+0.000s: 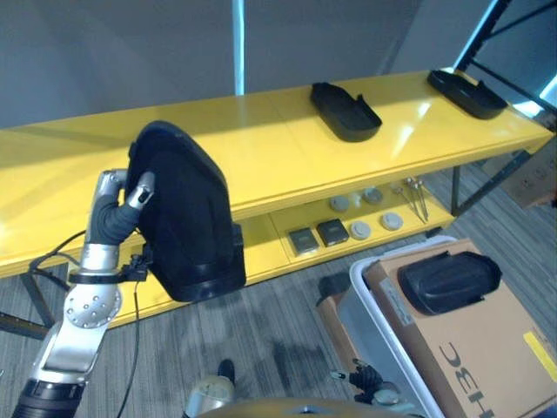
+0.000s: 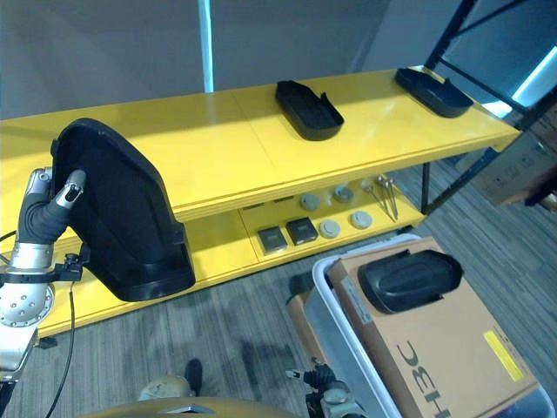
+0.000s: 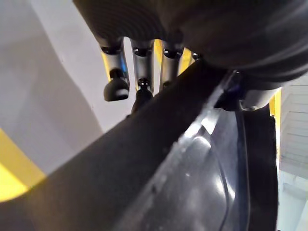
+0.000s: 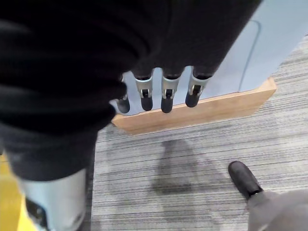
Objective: Move parts from the plastic box to the shelf.
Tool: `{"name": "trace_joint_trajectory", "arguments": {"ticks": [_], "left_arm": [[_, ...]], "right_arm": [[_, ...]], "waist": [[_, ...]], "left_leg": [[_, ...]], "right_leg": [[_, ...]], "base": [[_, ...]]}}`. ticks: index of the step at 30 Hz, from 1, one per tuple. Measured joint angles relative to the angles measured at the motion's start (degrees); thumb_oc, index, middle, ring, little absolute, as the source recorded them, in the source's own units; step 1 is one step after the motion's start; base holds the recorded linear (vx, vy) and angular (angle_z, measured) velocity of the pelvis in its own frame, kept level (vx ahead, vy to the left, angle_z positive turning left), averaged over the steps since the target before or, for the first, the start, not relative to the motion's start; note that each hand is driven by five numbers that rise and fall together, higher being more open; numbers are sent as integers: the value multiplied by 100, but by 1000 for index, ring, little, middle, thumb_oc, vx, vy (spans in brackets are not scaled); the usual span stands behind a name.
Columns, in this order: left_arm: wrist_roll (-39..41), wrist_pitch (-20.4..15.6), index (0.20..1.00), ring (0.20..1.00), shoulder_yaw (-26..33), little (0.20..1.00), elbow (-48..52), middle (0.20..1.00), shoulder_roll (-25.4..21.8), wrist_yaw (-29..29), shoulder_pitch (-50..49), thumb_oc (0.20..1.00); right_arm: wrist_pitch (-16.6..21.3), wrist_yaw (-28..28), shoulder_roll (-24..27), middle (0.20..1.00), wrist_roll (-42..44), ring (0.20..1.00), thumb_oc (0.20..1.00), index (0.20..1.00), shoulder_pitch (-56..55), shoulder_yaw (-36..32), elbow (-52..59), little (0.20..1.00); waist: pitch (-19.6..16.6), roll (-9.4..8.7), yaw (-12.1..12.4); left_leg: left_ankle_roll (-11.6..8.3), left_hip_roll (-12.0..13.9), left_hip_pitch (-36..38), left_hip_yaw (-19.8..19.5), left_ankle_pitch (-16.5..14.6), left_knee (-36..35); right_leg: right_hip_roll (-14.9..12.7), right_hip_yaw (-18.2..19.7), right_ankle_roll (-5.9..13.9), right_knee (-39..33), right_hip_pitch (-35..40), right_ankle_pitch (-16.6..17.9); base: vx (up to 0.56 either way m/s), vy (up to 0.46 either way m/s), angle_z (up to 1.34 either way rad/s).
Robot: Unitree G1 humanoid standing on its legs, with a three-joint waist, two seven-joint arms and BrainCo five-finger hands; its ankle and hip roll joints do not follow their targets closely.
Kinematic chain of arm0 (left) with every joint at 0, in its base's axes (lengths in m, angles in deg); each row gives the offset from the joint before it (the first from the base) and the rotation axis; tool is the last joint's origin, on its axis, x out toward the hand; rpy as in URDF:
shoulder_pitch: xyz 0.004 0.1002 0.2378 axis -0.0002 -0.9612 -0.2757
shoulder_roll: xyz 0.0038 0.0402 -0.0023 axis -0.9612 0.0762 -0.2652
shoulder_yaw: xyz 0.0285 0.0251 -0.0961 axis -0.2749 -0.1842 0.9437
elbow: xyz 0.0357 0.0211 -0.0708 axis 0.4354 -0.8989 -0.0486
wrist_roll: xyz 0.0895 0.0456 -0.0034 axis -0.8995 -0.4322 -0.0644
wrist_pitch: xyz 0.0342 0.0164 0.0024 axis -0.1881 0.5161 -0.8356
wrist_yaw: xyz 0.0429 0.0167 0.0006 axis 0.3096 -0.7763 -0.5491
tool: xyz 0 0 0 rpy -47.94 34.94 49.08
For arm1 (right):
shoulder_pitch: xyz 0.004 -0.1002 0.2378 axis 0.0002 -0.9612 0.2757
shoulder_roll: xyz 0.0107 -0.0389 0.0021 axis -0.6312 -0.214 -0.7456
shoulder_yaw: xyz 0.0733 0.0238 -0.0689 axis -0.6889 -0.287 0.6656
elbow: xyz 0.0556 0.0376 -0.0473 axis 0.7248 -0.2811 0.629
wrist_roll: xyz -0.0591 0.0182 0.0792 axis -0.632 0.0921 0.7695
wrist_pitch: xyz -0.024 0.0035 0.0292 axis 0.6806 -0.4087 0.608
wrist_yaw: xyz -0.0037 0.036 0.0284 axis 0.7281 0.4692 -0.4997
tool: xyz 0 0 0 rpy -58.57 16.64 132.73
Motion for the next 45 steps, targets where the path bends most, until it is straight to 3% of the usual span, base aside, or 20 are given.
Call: {"name": "trace_joint_trajectory", "arguments": {"ticks": [2, 3, 4, 6, 8, 11, 13, 14, 15, 17, 21, 23, 25, 28, 31, 33, 34, 39, 41, 45], "left_arm": [[35, 25, 200, 200, -181, 200, 5, 200, -27, 30, 65, 200], [85, 26, 200, 200, -286, 200, 5, 200, -45, 23, 205, 200], [119, 25, 200, 200, -344, 200, -14, 200, -55, 16, 273, 200], [125, 23, 200, 200, -468, 200, -112, 200, -124, 11, 432, 200], [129, 25, 200, 200, -442, 200, -176, 200, -155, 27, 349, 200], [130, 22, 200, 200, -429, 200, -434, 200, -148, 22, 351, 200], [124, 26, 200, 200, -374, 200, -576, 200, -90, 20, 260, 200], [120, 16, 200, 200, -308, 200, -547, 200, 31, 19, 0, 200], [120, 23, 200, 200, -268, 200, -553, 200, 123, -5, -300, 200], [206, 20, 200, 200, -251, 200, -571, 200, 290, 26, -461, 200], [404, 26, 200, 200, -434, 200, -604, 200, 495, 95, -132, 200], [409, 27, 200, 200, -429, 200, -600, 200, 488, 165, -109, 200], [417, 25, 200, 200, -386, 200, -578, 200, 494, 248, -77, 200], [453, 41, 200, 200, -391, 200, -582, 200, 496, 262, -63, 200], [450, 142, 200, 200, -393, 200, -545, 200, 476, 372, -16, 200], [448, 183, 200, 200, -386, 200, -537, 200, 419, 385, 70, 200], [449, 258, 200, 200, -378, 200, -509, 200, 232, 433, 175, 200], [451, 305, 200, 200, -262, 200, -431, 200, -79, 470, 318, 200], [454, 311, 200, 200, -287, 200, -447, 200, -94, 480, 380, 200], [454, 331, 200, 200, -301, 200, -696, 200, -217, 483, 552, 200]], "right_arm": [[-53, 6, 196, 1000, -6, 1000, 1000, 1000, -7, 28, 82, 1000], [-104, 5, 193, 1000, -17, 1000, 1000, 1000, -35, 136, 105, 1000], [-117, -11, 196, 1000, -29, 1000, 1000, 1000, -34, 171, 165, 1000], [-110, -12, 198, 1000, -59, 1000, 1000, 1000, 95, 234, 248, 1000], [-91, -6, 96, 1000, -77, 1000, 1000, 1000, 166, 288, 427, 1000], [-107, -25, 57, 1000, -106, 1000, 1000, 1000, 158, 455, 486, 1000], [-107, -33, 69, 1000, -147, 1000, 1000, 1000, 9, 476, 495, 1000], [-106, -49, 91, 1000, -324, 1000, 1000, 1000, -258, 501, 490, 1000], [-105, -59, 204, 1000, -327, 1000, 1000, 1000, -404, 489, 376, 1000], [-92, -54, 333, 1000, -335, 1000, 1000, 1000, -441, 509, 391, 1000], [-95, -112, 508, 1000, -349, 1000, 1000, 1000, -508, 538, 378, 1000], [-80, -167, 581, 1000, -496, 1000, 1000, 1000, -544, 612, 383, 1000], [-89, -195, 597, 1000, -502, 1000, 1000, 1000, -576, 343, 379, 1000], [-102, -249, 614, 1000, -470, 1000, 1000, 1000, -408, 212, 372, 1000], [-94, -246, 589, 1000, -434, 1000, 1000, 1000, -318, 184, 415, 1000], [-96, -241, 468, 1000, -431, 1000, 1000, 1000, -335, 94, 447, 1000], [-112, -241, 318, 1000, -314, 1000, 1000, 1000, -365, -29, 465, 1000], [-119, -234, 224, 1000, -205, 1000, 1000, 1000, -427, -109, 607, 1000], [-112, -236, 216, 1000, -205, 1000, 1000, 1000, -409, -95, 614, 1000], [-103, -247, 148, 1000, -205, 1000, 1000, 1000, -391, 202, 647, 1000]], "waist": [[53, 329, -277], [68, 368, -352], [93, 428, -441], [105, 383, -476], [85, 316, -558], [61, 265, -572], [17, 163, -696], [-3, 130, -757], [-9, 287, -646], [-49, 393, -651], [125, 178, -646], [178, 184, -639], [199, 279, -666], [217, 432, -658], [166, 688, -683], [139, 531, -675], [96, 351, -725], [60, 407, -870], [54, 435, -985], [29, 330, -1057]], "left_leg": [[147, -20, 83, -196, -56, -20], [273, -119, 84, -293, -12, -20], [312, -152, 39, -355, 0, -15], [303, -131, 11, -360, 28, 9], [189, -119, -31, -286, 33, 9], [112, -111, -73, -392, -51, -21], [11, -99, -97, -699, -40, -24], [-172, 2, -11, -1000, -35, -25], [-353, 381, 58, -1094, -83, -25], [-494, 672, -92, -1223, -79, 187], [-676, 742, -908, -1299, 144, 1394], [-691, 783, -936, -1050, 143, 1228], [-715, 912, -820, -697, 174, 249], [-755, 1033, -825, -552, 211, -10], [-647, 999, -395, -638, 424, -35], [-490, 722, -236, -558, 271, -37], [-303, 409, -108, -515, 166, -35], [206, -164, 130, -472, 49, -2], [209, -164, 132, -556, -10, -1], [101, -92, 87, -721, -96, 0]], "right_leg": [[-590, 329, 146, 1754, -641, -37], [-818, 904, 200, 2602, -1106, -88], [-772, 1298, 106, 2696, -1378, -300], [-478, 1872, 4, 2323, -1631, -527], [-159, 1889, -31, 735, -1710, -370], [66, 1982, 7, -792, -1731, 339], [119, 2273, -34, -1136, -1687, 764], [279, 2413, -206, -1153, -1463, 1062], [637, 2328, -369, -1148, -1331, 1092], [923, 2056, -574, -1152, -1222, 928], [1000, 1460, -837, -1153, -1109, 722], [988, 1257, -919, -1155, -960, 546], [995, 1182, -901, -1152, -914, 457], [1002, 1184, -897, -1151, -949, 456], [975, 1295, -597, -1148, -693, 550], [647, 1310, -484, -979, -612, 513], [293, 1407, -344, -656, -680, 463], [-614, 1956, -162, 1214, -1442, 361], [-423, 2303, -63, 1282, -1598, 83], [378, 2851, -72, 211, -1731, -81]], "base": [[62, 115, 55], [-8, -11, 49], [50, -71, 31], [126, -182, 6], [199, -239, -12], [271, -236, 6], [335, -363, 80], [376, -468, 113], [236, -336, 83], [149, -241, 42], [129, -81, 69], [244, 43, 68], [103, 115, 53], [184, 186, -2], [266, 355, -21], [171, 305, -2], [125, 297, 4], [81, 170, 10], [110, -15, 20], [147, -95, 17]]}}
